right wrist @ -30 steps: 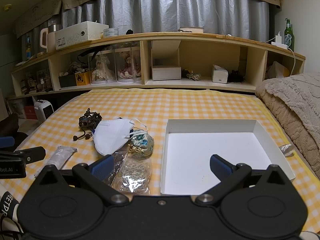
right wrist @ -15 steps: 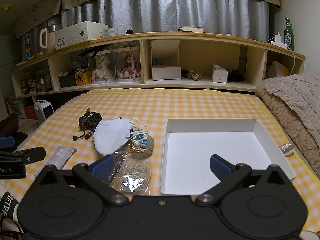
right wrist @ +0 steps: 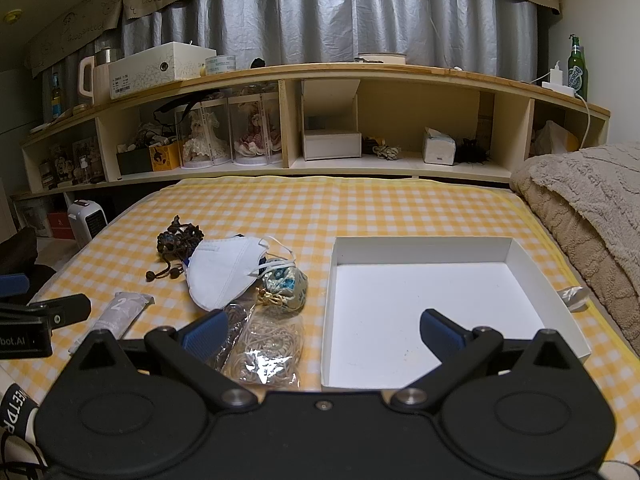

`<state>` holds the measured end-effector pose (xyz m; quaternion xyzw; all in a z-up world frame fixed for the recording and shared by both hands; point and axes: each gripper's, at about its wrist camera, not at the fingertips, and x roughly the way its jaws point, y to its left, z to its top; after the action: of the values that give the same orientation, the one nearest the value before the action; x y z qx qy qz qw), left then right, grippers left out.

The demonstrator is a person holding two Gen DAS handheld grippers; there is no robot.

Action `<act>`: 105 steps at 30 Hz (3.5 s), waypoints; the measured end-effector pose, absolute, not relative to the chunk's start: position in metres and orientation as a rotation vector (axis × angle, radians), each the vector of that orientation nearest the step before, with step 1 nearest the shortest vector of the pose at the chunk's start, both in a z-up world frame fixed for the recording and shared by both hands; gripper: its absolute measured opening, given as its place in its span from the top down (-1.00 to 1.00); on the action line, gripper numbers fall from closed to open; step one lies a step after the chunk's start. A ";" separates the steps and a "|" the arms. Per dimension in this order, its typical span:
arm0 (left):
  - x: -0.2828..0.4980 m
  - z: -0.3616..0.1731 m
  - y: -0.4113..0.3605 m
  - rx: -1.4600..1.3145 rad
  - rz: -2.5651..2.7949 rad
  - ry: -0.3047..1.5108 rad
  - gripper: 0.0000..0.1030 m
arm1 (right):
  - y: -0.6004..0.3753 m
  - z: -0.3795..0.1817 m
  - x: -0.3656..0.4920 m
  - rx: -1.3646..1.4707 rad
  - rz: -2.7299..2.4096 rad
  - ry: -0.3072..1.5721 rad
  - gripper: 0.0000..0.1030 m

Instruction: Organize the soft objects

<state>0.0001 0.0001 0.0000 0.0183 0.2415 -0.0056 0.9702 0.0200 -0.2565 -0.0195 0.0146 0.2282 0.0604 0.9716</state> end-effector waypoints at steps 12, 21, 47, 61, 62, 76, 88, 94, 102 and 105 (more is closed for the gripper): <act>0.000 0.000 0.000 0.037 -0.011 0.488 -1.00 | -0.257 -0.020 0.020 0.031 0.122 0.462 -1.00; 0.000 0.000 0.000 0.037 -0.011 0.488 -1.00 | -0.257 -0.020 0.020 0.031 0.122 0.463 -1.00; 0.004 0.005 -0.003 0.031 -0.013 0.472 -1.00 | -0.259 -0.017 0.027 0.067 0.132 0.468 -1.00; 0.067 0.019 0.006 0.037 -0.021 0.495 -1.00 | -0.264 -0.014 0.077 0.106 0.159 0.476 -1.00; 0.074 0.018 0.008 0.033 -0.020 0.500 -1.00 | -0.265 -0.014 0.083 0.105 0.163 0.480 -1.00; 0.177 -0.033 0.063 0.079 0.049 0.785 -1.00 | -0.252 -0.047 0.162 0.152 0.297 0.733 -0.56; 0.204 -0.101 0.093 0.028 0.096 1.123 -1.00 | -0.222 -0.089 0.191 0.162 0.386 0.956 -0.28; 0.206 -0.116 0.100 -0.009 0.134 1.193 -1.00 | -0.209 -0.101 0.201 0.133 0.343 1.010 -0.28; 0.210 -0.114 0.101 -0.047 0.171 1.192 -0.72 | -0.214 -0.107 0.199 0.170 0.303 1.032 -0.26; 0.207 -0.109 0.098 -0.040 0.153 1.171 -0.42 | -0.209 -0.104 0.194 0.160 0.320 1.032 -0.27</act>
<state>0.2073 0.0979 -0.1085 -0.0188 0.5519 0.0722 0.8306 0.1941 -0.2092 -0.1038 0.0762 0.4908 0.1520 0.8546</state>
